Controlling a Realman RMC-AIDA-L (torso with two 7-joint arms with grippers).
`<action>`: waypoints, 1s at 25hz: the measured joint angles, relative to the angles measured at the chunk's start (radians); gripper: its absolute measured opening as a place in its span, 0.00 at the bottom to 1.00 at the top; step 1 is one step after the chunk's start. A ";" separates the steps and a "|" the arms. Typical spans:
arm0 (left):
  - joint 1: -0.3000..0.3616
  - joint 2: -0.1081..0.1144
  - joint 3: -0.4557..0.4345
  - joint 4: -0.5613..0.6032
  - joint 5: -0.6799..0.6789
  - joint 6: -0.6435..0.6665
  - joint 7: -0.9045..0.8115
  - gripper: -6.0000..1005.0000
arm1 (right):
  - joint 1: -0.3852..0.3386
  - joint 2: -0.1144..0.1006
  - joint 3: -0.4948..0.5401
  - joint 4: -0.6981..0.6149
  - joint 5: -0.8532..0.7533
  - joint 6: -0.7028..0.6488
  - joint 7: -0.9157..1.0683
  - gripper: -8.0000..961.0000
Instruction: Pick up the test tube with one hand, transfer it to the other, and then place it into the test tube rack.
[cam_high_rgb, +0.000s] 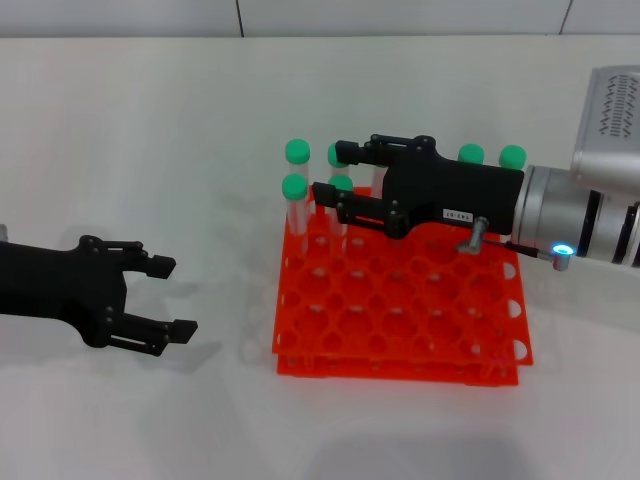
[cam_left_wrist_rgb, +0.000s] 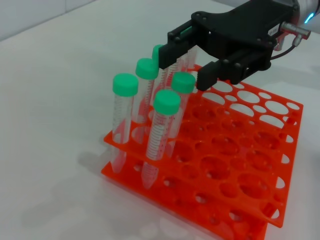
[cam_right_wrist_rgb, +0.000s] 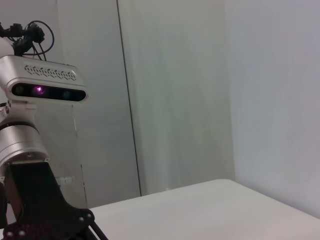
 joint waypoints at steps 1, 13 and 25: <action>0.000 0.000 0.000 0.000 0.000 0.000 0.000 0.88 | -0.002 0.000 0.001 -0.001 0.000 -0.002 0.000 0.44; 0.007 0.001 -0.054 0.000 -0.064 0.002 0.041 0.88 | -0.105 -0.024 0.082 -0.103 -0.030 -0.090 -0.010 0.61; 0.012 0.002 -0.145 -0.007 -0.270 0.012 0.061 0.88 | -0.193 -0.058 0.494 -0.170 -0.421 -0.351 0.207 0.64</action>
